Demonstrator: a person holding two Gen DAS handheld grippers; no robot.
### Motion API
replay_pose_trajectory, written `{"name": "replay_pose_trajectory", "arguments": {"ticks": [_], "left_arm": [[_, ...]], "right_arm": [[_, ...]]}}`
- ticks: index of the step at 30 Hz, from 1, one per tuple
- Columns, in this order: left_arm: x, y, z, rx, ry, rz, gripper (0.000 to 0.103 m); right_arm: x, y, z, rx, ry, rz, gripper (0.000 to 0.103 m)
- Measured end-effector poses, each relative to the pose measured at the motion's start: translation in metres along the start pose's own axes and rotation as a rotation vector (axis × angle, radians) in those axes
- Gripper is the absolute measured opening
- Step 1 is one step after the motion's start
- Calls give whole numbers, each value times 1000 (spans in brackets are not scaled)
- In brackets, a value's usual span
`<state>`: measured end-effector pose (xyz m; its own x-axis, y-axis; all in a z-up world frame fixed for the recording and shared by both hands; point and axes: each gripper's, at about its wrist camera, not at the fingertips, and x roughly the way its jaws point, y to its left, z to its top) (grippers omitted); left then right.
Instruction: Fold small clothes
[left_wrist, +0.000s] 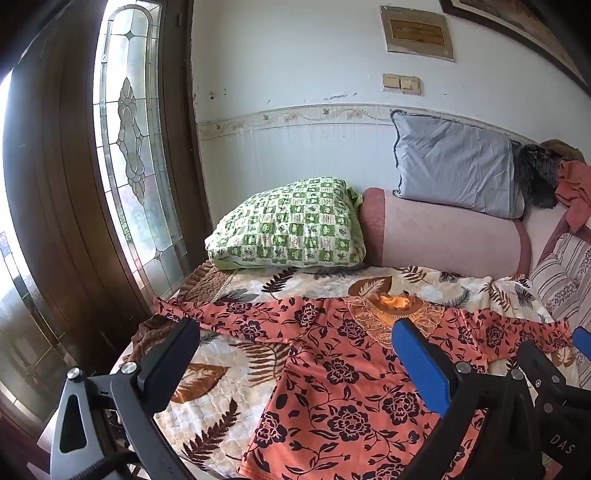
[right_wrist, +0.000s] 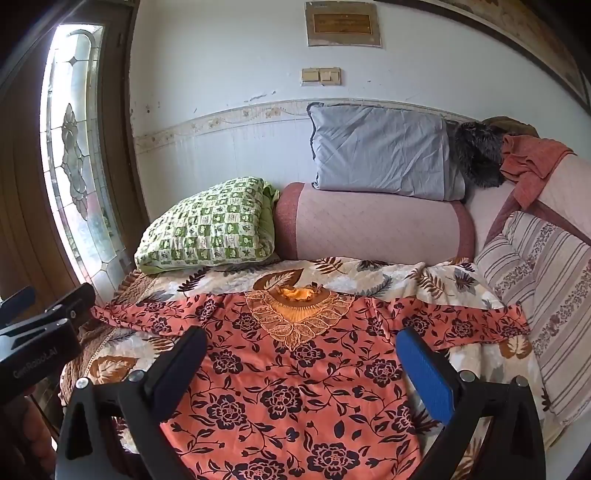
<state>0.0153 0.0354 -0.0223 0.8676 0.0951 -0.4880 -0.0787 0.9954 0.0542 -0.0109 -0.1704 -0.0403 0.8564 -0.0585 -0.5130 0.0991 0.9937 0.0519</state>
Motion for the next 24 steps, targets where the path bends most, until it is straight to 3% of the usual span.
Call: {"name": "replay_pose_trajectory", "arguments": {"ticks": [7,24], "left_arm": [[4,-2,0,2,8,3,103],[41,-11,-4,17,56,28,103]], "right_arm": [[-4,-1,2,0,12,4,103],[42,-5,-4,13,45,-1,103]]}}
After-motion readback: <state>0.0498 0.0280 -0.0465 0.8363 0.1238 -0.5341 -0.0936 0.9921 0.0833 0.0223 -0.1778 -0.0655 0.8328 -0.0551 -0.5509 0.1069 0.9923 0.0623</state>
